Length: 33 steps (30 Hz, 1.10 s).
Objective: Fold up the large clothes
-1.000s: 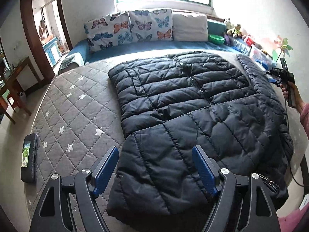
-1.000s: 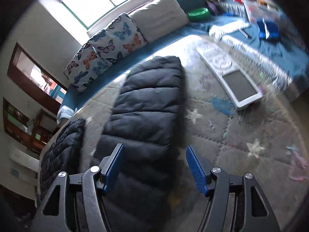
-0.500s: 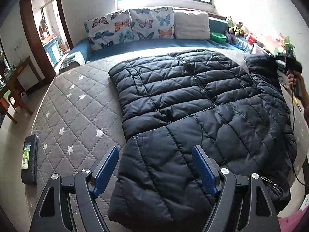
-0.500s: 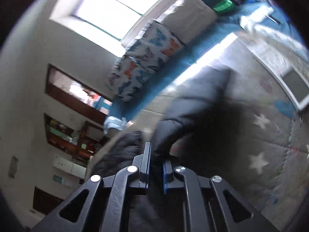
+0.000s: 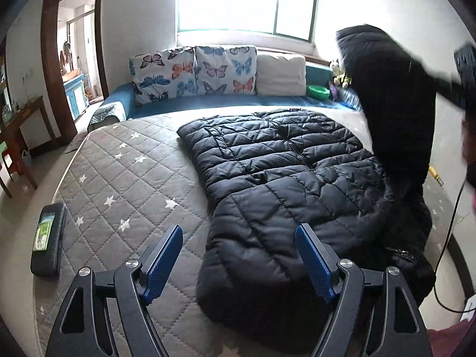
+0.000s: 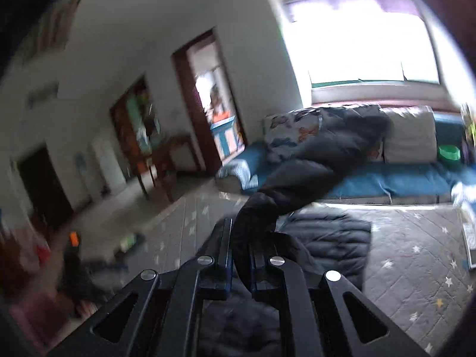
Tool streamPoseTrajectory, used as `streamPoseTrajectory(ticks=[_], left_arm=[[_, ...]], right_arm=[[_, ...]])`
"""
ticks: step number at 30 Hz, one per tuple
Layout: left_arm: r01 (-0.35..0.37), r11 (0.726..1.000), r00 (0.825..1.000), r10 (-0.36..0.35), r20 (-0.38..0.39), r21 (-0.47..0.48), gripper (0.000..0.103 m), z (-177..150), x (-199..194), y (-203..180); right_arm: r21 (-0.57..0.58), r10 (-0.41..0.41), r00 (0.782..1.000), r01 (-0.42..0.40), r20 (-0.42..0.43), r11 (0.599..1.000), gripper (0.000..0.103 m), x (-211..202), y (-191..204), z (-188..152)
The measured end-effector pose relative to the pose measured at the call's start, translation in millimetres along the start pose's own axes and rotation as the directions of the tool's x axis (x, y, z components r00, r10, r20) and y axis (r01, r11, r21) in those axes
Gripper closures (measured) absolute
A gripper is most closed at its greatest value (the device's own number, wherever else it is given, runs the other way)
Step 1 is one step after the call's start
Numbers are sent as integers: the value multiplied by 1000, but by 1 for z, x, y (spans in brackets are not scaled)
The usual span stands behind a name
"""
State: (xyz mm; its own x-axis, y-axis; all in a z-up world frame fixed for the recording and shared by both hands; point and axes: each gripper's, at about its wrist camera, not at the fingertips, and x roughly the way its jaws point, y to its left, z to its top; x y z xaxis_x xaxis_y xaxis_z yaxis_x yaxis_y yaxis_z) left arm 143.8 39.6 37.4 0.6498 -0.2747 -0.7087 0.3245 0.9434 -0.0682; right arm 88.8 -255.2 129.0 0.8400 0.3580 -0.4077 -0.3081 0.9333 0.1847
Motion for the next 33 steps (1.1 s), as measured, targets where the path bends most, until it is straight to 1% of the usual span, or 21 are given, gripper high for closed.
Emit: streamPoseTrajectory(ticks=[1,2,4,6,7,9,11,12,14,15,16,17,18,19,20,21,23,25,27,31,33], left_arm=[[8,1000,1000,-8,7,-8,20,-4,-5,5],[10,1000,1000,-10,14,-15,20,-9,-11,9],[16,999,1000,-16,20,-28,20,-16,-18,15],[24,999,1000,-23,21,-36,20,-24,-24,21],[25,999,999,-24,21,-35,20,-28,-27,21],[22,999,999,-22,33,-26,20,-31,-31,20],[18,1000,999,-17,47,-16,20,-30,-36,16],[21,1000,998,-20,56,-14,20,-27,-37,14],[37,999,996,-36,83,-11,20,-15,-41,7],[48,999,994,-47,100,-8,20,-10,-44,4],[68,998,990,-67,127,-5,20,-2,-48,-2],[83,997,987,-82,140,-1,18,4,-49,-5],[110,994,982,-110,155,7,14,12,-50,-12],[128,992,978,-128,163,9,2,20,-50,-17],[146,989,974,-146,175,12,0,29,-47,-24],[156,987,971,-158,177,22,0,36,-44,-30],[171,983,971,-180,159,64,0,53,-32,-47],[186,977,970,-199,141,101,0,65,-19,-62],[184,974,974,-199,112,133,0,76,2,-78],[212,967,976,-216,15,143,0,79,49,-91],[216,967,976,-215,-25,136,3,71,68,-90]], right_arm=[[-50,-17,999,15,-36,999,92,14,23,-15],[-74,-26,997,21,-69,997,92,28,37,-26],[-89,-27,985,12,-168,996,92,53,58,-61],[-93,-19,965,-6,-263,996,89,78,72,-93],[-92,-16,949,-13,-315,996,88,89,75,-109],[-97,-26,928,-11,-372,995,87,99,78,-129],[-116,-33,926,-12,-377,993,86,101,75,-133],[-121,-31,923,-17,-384,993,82,97,75,-132],[-111,8,917,-57,-400,992,63,87,76,-128],[-102,30,918,-76,-395,992,58,83,76,-125],[-100,49,920,-95,-390,990,50,74,79,-121],[-100,73,923,-119,-379,988,46,64,78,-117],[-104,84,924,-131,-373,986,45,58,78,-121],[-102,99,928,-145,-360,984,45,49,78,-116],[-91,111,934,-151,-341,984,44,39,73,-110],[-85,104,939,-139,-328,987,43,38,68,-107],[-71,35,952,-59,-304,996,38,31,48,-96],[-60,-28,954,11,-298,998,36,30,23,-88],[-34,-98,946,92,-310,995,36,34,-6,-85],[-11,-175,925,182,-339,983,36,45,-47,-92],[40,-166,916,193,-364,980,35,49,-66,-101]])
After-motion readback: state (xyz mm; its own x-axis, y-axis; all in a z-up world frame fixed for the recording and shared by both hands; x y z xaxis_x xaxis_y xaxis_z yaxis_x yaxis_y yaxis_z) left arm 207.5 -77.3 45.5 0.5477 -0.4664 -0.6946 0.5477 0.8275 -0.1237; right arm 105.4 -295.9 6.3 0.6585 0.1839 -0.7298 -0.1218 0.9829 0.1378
